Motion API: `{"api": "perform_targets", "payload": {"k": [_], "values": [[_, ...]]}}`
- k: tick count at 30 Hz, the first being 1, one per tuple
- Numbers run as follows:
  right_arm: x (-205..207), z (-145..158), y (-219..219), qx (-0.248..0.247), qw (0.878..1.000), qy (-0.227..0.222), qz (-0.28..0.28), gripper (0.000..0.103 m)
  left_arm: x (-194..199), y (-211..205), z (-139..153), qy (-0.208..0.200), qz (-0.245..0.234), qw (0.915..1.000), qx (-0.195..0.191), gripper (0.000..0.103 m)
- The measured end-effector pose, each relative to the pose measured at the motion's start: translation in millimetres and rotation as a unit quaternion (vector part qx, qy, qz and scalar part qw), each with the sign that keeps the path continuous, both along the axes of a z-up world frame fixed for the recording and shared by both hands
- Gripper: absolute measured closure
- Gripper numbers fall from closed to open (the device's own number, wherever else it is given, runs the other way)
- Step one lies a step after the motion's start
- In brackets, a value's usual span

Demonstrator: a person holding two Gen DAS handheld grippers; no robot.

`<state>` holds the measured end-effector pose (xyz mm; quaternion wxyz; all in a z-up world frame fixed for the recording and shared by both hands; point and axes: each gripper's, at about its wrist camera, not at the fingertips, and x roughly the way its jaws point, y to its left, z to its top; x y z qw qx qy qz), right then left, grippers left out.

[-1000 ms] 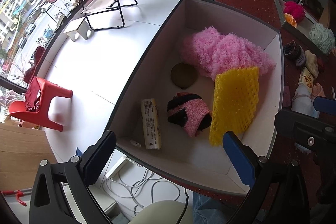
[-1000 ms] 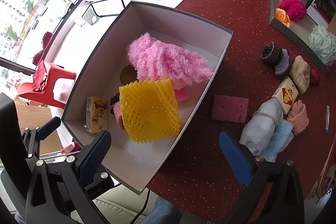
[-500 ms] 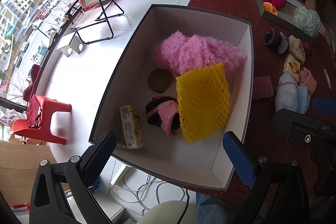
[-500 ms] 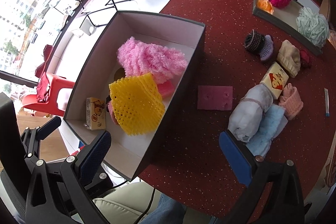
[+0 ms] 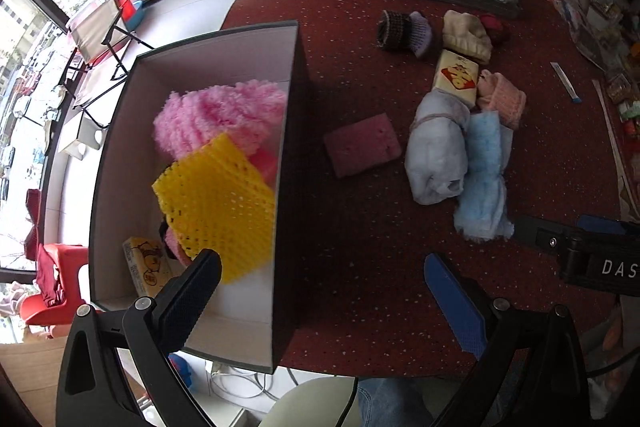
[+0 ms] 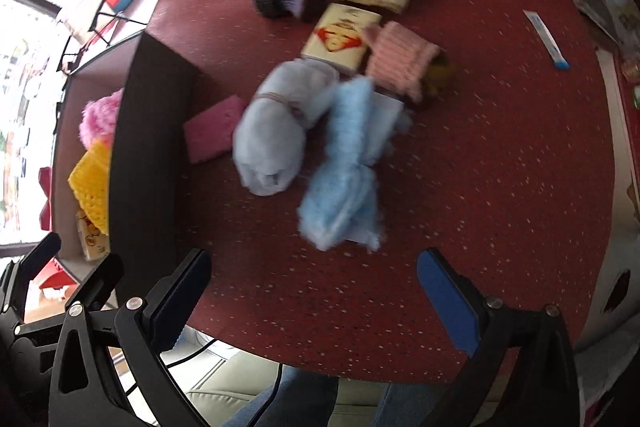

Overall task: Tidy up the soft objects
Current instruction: 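Move both tools back over the table toward the white bundle and blue cloth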

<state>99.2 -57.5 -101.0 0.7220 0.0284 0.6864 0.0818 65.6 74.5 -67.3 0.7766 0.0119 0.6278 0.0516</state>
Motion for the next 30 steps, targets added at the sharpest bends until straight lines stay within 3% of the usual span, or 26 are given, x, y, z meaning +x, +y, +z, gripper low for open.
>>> {"api": "perform_targets", "payload": {"k": [7,13,24,30], "values": [[5,-26,-60,-0.011,0.997,0.032,-0.076,0.000,15,-28,-9,0.017,-0.018,0.9997,-0.001,0.001],[25,-48,-76,-0.012,0.994,0.049,-0.098,0.000,28,-31,-11,0.023,-0.003,0.9996,0.014,0.001],[88,-101,-40,-0.016,0.994,0.073,-0.074,0.000,52,-33,-21,0.038,0.003,0.9984,0.043,0.001],[93,-107,-46,-0.073,0.995,0.052,-0.051,0.000,90,-62,-40,0.034,-0.038,0.9979,0.039,0.001]]}}
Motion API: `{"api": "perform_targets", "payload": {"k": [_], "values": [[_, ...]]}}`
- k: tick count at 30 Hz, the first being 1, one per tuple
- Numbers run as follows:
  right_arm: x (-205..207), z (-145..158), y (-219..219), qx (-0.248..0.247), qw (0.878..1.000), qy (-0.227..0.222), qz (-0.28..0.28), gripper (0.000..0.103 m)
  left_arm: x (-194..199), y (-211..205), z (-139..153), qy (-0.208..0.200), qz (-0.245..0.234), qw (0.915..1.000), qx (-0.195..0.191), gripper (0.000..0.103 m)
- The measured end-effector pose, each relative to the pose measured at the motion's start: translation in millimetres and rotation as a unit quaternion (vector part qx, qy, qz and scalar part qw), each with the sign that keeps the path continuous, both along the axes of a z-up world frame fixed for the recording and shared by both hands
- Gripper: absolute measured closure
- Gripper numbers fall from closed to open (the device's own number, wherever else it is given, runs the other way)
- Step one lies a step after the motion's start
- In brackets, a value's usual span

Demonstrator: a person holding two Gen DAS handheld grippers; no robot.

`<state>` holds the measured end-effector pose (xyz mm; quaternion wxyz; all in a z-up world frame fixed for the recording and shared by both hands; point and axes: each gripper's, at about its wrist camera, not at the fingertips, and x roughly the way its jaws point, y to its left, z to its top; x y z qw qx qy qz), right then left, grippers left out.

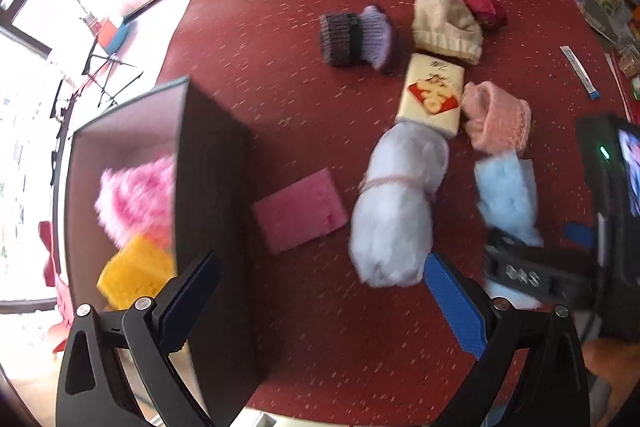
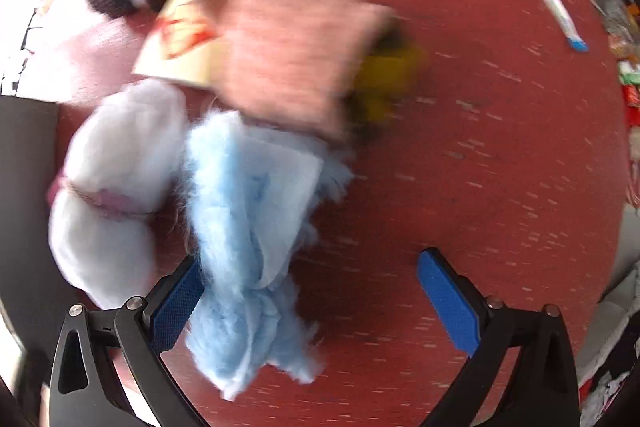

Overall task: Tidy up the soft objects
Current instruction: 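Move both tools back over the table toward the white bundle and blue cloth, then grasp the white tied bundle with the left tool while the right tool grasps the light-blue fluffy cloth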

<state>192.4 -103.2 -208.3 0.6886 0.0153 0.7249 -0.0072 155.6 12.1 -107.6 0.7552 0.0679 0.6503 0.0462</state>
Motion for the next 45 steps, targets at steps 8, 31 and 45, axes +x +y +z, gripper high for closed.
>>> {"api": "perform_targets", "payload": {"k": [8,31,45], "values": [[-17,-3,-102,-0.042,0.996,0.011,-0.080,0.000,42,-39,-46,0.017,-0.045,0.9988,0.003,0.001],[24,-9,-36,-0.032,0.990,-0.041,0.129,0.000,54,-29,-95,0.056,0.012,0.9946,-0.087,0.000],[-25,6,-56,-0.033,0.987,-0.054,0.149,0.066,36,-71,-76,0.081,-0.066,0.9904,-0.092,0.055]]}}
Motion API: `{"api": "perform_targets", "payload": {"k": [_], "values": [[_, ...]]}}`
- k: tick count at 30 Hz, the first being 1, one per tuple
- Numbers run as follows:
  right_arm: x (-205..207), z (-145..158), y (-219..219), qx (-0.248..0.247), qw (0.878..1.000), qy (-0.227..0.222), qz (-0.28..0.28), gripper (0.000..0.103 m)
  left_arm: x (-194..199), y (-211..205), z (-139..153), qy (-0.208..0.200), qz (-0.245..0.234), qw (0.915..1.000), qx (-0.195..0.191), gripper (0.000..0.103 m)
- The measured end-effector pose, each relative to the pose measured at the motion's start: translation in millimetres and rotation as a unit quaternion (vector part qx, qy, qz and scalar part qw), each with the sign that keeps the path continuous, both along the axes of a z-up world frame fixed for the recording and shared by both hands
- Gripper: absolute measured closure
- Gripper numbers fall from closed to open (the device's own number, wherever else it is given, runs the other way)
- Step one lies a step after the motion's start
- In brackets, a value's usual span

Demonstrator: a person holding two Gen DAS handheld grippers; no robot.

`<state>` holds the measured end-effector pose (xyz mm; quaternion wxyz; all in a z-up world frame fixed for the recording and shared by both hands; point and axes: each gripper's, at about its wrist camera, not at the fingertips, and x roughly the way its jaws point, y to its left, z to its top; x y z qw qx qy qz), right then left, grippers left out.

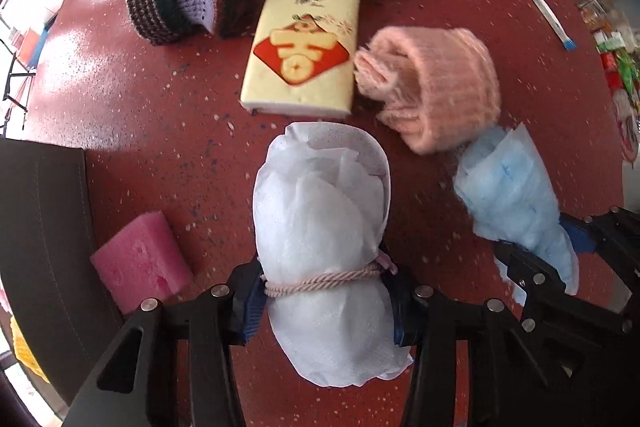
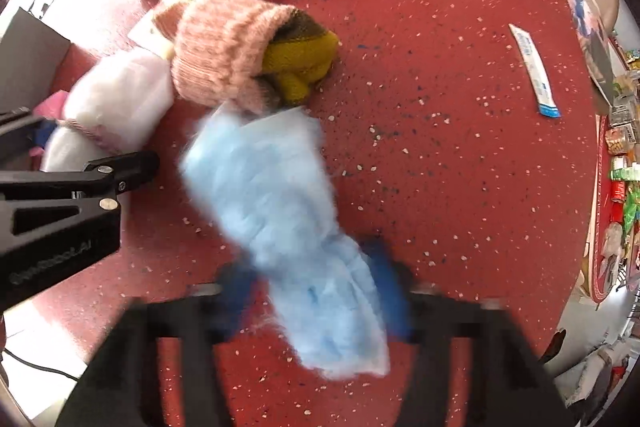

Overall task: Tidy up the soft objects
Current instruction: 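Grasp the white tied bundle with the left tool while the right tool grasps the light-blue fluffy cloth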

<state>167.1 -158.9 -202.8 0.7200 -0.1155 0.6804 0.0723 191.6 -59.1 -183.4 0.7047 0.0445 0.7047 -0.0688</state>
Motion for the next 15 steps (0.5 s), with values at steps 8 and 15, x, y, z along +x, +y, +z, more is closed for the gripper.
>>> {"api": "perform_targets", "payload": {"k": [8,15], "values": [[-38,10,-19,0.047,0.996,0.036,-0.059,0.066,-54,3,16,0.002,-0.022,0.9996,-0.016,0.055],[-98,5,-24,0.064,0.991,0.074,-0.093,0.066,-106,6,28,0.006,-0.042,0.9988,-0.022,0.054]]}}
